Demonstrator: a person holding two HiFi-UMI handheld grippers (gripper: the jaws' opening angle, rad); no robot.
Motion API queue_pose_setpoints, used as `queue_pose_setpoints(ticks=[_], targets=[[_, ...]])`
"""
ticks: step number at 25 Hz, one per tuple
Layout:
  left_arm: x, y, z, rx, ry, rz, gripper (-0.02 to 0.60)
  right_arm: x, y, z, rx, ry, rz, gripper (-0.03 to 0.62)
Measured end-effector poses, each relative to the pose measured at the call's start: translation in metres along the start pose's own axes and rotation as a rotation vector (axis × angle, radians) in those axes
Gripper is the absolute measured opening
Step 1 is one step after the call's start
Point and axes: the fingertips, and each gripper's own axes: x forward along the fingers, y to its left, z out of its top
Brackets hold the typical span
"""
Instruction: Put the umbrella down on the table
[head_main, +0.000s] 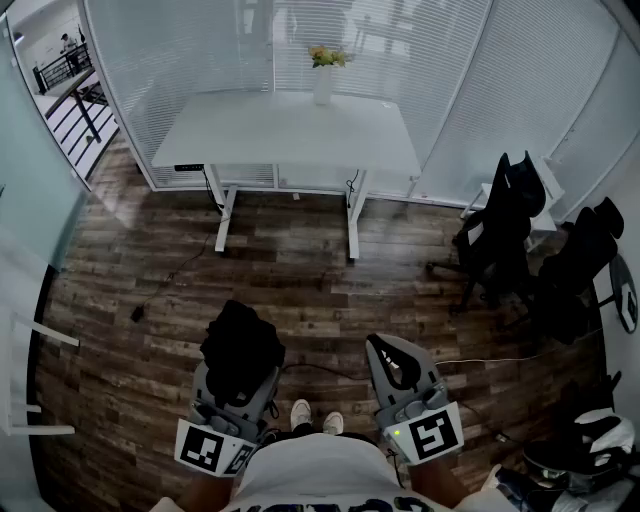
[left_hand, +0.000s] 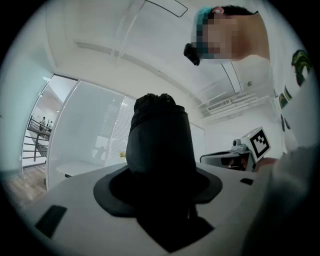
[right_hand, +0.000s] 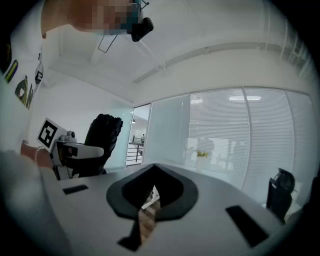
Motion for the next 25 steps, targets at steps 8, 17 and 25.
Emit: queue_pose_setpoints(ticks=[8,17,25], targets=[[-0.010,0.002,0.004,-0.005,-0.007,-0.016,0.268,-0.001,0.011,0.002,-0.002,0.006,-0.007,0.009],[0.001,0.018,0.003,-0.003,0.002,-0.031,0.268,0.015,0.006,0.002,0.015,-0.015,-0.022,0.009],[0.039,0.036,0.000,0.006,-0.002,-0.036,0.268,0.051,-0.021,-0.003,0.017,-0.023,-0.020,0.009]])
